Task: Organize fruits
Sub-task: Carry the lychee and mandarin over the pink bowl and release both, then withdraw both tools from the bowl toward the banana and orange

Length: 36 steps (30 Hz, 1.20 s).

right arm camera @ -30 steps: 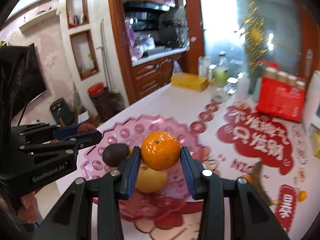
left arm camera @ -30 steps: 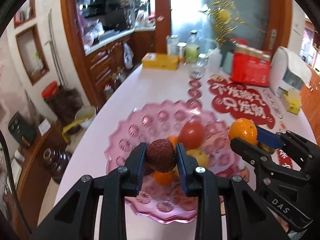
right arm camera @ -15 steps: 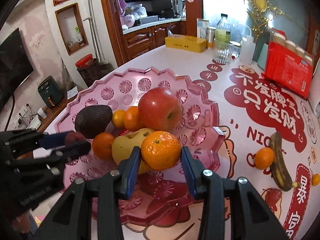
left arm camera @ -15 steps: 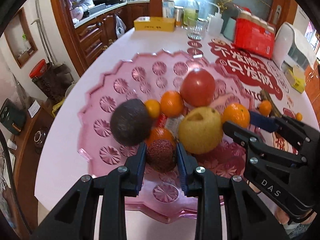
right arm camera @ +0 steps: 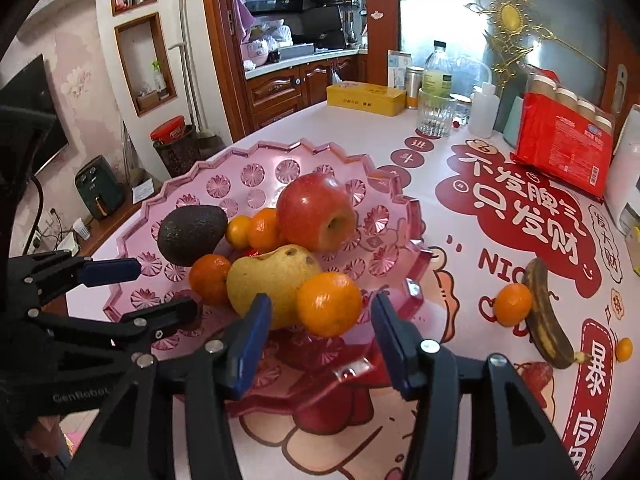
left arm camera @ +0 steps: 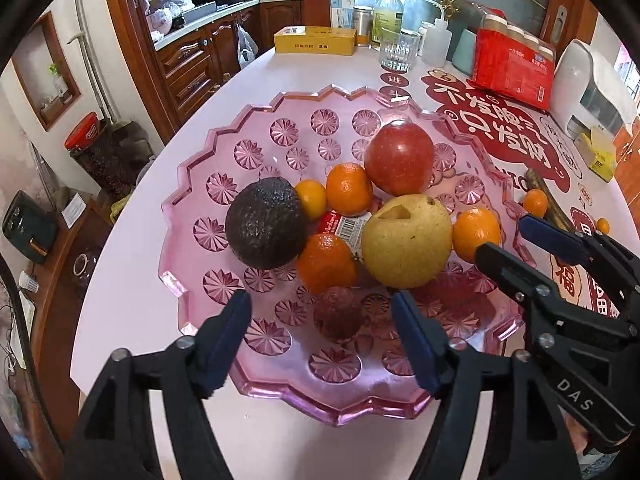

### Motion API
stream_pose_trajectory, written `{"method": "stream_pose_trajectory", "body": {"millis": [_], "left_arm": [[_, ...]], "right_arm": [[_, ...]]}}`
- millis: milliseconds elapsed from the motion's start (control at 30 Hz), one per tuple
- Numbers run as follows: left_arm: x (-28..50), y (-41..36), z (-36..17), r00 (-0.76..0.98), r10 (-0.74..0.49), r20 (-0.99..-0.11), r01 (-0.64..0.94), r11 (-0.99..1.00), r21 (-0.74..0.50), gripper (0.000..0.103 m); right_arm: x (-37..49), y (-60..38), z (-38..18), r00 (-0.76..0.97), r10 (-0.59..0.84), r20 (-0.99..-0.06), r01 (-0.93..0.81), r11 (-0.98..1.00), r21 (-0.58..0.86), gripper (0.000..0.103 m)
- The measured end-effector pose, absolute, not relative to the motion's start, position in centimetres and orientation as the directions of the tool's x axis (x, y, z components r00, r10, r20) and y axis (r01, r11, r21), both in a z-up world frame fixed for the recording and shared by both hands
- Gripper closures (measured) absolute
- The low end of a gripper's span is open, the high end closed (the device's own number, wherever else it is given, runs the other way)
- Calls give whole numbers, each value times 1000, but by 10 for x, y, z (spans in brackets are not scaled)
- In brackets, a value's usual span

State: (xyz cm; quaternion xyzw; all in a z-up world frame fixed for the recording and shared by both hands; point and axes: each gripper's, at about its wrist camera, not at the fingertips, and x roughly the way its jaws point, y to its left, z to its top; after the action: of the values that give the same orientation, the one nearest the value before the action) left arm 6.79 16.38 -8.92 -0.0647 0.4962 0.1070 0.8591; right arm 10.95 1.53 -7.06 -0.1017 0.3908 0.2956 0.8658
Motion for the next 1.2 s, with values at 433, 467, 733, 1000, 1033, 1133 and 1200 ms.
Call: {"method": "stream_pose_trajectory", "body": {"millis": [433,467,733,1000,1033,1133,1200], "left_arm": [[60,147,-64,523,138,-841,-240,971,11,16],[60,145,-62,525,138,-840,-236,972,12,16],[61,116,-46,554,125,-823,-178,984,29,15],[71,76,-10,605,71,-793,-89,996,21,15],[74,70,-3,616,66,-785,-78,997,22,15],[83,55,18,648,51,-760,-53,998,21,15],[90,46,29,663,45,-747,-40,999,24,15]], "right_arm": [[99,-13,-54,554,461,-694,-561,822,99,51],[99,-16,-54,554,461,-693,-560,823,100,51],[95,-44,-49,564,459,-687,-535,836,120,51],[93,-82,-26,611,392,-687,-487,871,64,51],[93,-86,-20,620,383,-685,-484,874,50,51],[97,-103,-1,652,349,-673,-469,883,3,51],[102,-115,15,674,323,-664,-455,890,-29,51]]}}
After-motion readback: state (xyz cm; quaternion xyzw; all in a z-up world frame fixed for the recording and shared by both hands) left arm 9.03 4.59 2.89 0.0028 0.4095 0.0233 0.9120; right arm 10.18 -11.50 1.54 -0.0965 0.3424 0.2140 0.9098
